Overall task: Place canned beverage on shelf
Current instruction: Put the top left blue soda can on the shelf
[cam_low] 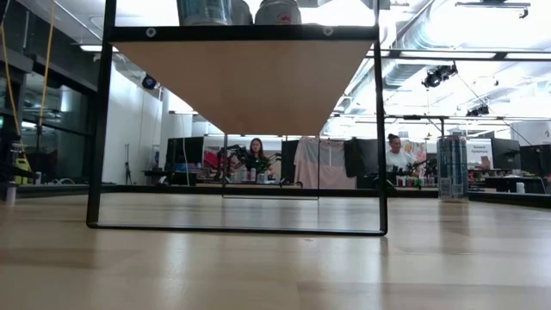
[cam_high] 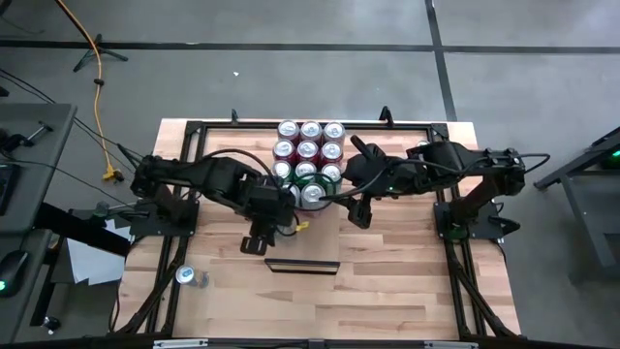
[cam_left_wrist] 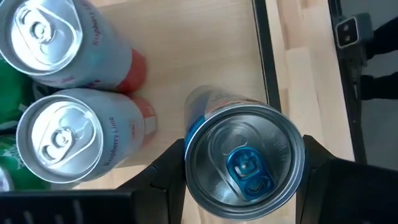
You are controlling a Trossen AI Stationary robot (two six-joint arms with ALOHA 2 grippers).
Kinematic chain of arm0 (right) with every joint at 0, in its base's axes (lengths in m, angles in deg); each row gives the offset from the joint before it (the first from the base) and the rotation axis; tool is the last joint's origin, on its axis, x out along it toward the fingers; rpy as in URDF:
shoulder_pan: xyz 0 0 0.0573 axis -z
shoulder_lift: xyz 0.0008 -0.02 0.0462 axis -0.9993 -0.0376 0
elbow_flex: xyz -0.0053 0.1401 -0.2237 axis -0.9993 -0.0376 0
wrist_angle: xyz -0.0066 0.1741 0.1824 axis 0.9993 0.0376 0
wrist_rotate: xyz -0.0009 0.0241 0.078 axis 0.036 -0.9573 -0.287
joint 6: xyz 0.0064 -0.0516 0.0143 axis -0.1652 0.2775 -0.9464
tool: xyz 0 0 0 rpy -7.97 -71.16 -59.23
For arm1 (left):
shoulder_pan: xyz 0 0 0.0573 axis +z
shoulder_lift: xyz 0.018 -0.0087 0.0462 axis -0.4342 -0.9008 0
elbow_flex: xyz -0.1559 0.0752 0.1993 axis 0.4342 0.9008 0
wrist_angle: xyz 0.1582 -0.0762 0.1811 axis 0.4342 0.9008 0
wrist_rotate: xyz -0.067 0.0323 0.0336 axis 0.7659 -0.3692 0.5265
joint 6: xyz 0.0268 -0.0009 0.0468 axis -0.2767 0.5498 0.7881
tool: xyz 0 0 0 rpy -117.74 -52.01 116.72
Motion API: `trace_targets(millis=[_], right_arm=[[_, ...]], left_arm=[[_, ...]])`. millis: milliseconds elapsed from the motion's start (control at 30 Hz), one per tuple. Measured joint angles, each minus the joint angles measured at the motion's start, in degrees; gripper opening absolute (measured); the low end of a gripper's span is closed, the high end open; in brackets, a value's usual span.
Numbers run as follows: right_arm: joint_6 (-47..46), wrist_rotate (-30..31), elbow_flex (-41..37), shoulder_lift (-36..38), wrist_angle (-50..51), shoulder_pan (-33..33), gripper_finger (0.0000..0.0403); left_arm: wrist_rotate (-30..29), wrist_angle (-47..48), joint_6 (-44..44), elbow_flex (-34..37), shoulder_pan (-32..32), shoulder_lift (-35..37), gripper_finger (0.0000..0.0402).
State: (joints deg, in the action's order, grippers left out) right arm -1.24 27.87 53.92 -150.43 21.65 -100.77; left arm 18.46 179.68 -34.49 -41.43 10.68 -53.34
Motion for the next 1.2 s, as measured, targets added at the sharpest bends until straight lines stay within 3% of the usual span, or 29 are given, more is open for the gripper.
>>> trace_targets(millis=[267,633,1200], right_arm=[[-0.39,-0.03,0.0,0.0,-0.02,-0.38,0.0298],[-0.4,-0.05,-0.02,0.0,-0.05,-0.38,0.0298],[-0.39,-0.05,-0.02,0.01,-0.07,-0.38,0.0298]], left_arm=[[2.1,-0.04,-2.65,0.0,2.4,-0.02,0.0133],[3.37,-0.02,-2.39,0.02,3.44,-1.13,0.0182],[2.95,-0.04,0.68,0.09,3.46,-3.43,0.0187]])
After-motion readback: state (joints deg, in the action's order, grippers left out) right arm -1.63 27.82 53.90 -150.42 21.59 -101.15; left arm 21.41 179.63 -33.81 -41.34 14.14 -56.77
